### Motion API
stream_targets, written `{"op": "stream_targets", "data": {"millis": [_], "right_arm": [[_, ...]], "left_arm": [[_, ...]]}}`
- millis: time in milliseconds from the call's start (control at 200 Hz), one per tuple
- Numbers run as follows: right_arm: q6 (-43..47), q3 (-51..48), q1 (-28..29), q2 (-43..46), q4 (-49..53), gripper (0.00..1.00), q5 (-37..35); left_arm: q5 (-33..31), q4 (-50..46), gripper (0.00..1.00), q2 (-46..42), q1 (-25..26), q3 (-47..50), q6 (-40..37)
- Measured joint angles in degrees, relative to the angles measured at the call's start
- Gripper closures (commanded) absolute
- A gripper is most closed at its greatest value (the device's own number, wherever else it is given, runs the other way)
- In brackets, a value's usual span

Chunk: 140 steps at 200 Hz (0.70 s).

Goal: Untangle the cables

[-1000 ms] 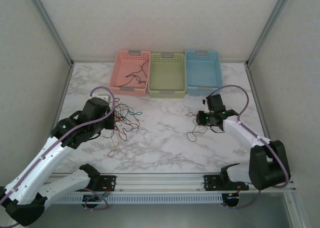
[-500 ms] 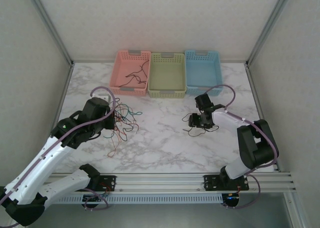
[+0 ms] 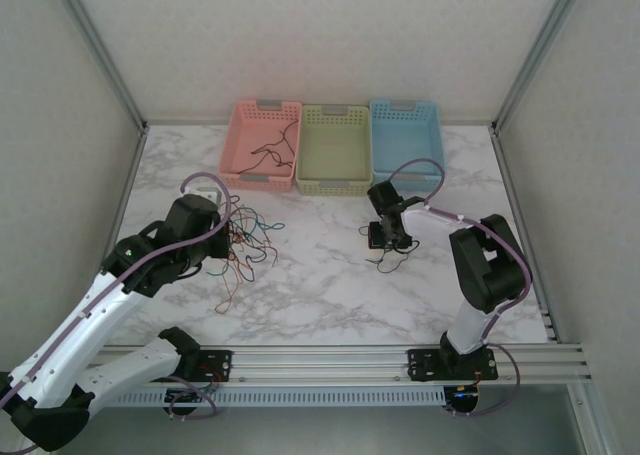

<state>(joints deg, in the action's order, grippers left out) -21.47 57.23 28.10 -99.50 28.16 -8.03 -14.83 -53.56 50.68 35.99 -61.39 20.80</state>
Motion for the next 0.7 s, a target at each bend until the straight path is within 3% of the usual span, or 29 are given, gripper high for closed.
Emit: {"op": "stream_targets", "data": {"millis": [130, 340, 451, 701], "right_arm": [[0.0, 0.0, 0.3, 0.0, 0.2, 0.6, -0.3], [-0.5, 0.0, 0.3, 0.0, 0.2, 0.9, -0.4], [-0.9, 0.0, 0.3, 0.7, 0.6, 1.0, -0.3], [-1.3, 2.8, 4.6, 8.7, 3.8, 1.0, 1.6]], "left_arm": [[0.1, 0.0, 1.0, 0.0, 0.0, 0.0, 0.0], [0.6, 0.0, 1.0, 0.0, 0.0, 0.0, 0.0], [0.6, 0.0, 1.0, -0.1, 0.0, 0.0, 0.0], [0.6, 0.0, 1.0, -0.9, 0.0, 0.1, 0.0]]}}
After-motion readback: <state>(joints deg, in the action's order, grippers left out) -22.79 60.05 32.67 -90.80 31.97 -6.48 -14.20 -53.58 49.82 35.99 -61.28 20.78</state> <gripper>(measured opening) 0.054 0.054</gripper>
